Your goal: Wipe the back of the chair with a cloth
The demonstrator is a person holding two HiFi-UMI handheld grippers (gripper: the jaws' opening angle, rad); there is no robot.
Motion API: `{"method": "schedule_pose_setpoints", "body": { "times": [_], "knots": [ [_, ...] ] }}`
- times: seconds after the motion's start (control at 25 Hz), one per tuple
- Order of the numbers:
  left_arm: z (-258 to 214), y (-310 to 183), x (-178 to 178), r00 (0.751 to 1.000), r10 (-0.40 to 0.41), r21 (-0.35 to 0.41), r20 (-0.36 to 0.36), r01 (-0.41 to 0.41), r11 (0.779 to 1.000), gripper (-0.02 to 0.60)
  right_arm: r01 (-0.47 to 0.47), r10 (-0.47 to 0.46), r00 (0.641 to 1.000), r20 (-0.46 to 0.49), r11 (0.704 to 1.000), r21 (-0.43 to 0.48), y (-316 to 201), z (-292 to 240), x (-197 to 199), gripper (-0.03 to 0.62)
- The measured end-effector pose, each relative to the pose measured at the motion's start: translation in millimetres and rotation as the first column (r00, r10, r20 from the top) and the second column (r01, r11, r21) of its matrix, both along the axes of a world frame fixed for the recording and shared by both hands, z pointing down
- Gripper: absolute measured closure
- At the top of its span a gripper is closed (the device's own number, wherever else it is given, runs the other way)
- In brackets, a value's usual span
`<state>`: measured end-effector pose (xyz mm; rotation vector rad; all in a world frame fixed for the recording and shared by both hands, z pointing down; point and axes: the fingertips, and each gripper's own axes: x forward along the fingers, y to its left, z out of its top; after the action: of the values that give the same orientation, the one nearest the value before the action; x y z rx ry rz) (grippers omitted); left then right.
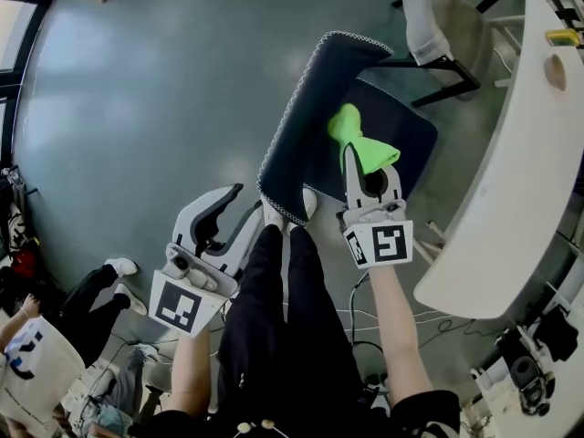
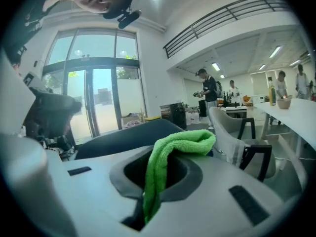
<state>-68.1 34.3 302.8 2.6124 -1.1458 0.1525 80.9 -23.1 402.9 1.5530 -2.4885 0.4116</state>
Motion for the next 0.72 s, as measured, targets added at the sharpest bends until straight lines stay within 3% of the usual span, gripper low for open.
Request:
{"method": "schedule_pose_setpoints", "body": {
  "times": [0.24,0.72],
  "knots": [
    [2.6,-0.8,-8.2,1.000,-0.015,-0.012,0.015,0.016,1.000,0.466,-0.178,0.178,0.984,-0.034,0.984,0.005,-66.2,26.1,53.7,0.576],
    [11.7,-13.3,-21.2,0.999,-0.045,-0.030,0.020,0.046,0.999,0.466,-0.345,0.338,0.931,-0.134,0.938,-0.029,-140.0,68.0,102.5,0.576]
  ]
}}
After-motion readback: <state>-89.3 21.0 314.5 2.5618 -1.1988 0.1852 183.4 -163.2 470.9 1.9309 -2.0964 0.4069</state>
